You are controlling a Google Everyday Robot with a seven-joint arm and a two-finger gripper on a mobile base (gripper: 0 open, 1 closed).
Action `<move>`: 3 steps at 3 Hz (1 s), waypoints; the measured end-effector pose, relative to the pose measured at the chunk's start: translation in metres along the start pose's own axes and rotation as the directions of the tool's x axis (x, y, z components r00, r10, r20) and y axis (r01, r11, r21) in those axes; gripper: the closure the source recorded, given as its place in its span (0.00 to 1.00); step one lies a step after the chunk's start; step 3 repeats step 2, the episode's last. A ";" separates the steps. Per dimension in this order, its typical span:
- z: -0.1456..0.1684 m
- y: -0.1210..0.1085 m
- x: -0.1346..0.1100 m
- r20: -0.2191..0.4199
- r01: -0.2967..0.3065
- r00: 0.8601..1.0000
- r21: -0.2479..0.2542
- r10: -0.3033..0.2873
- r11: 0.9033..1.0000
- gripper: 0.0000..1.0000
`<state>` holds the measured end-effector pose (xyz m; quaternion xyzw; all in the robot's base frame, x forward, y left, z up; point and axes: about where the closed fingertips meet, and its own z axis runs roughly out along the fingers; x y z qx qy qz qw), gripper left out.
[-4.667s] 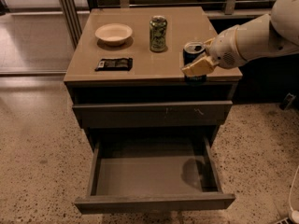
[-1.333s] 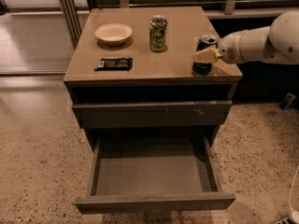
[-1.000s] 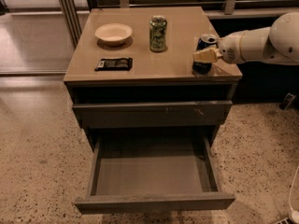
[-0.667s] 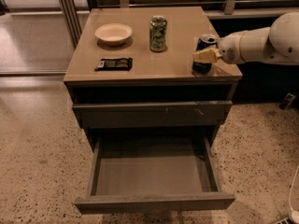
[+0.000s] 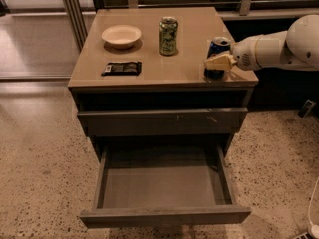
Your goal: Pick pepsi can from middle drawer and place on counter
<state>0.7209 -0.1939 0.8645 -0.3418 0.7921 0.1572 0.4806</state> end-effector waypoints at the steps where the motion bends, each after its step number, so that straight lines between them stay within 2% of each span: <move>1: 0.000 0.000 0.000 0.000 0.000 1.000 -0.001 0.000 1.000 0.00; 3: 0.000 0.000 0.000 0.000 0.000 1.000 -0.001 0.000 1.000 0.00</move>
Offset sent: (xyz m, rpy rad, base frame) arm 0.0000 0.0000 0.0000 0.0000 0.0000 0.0000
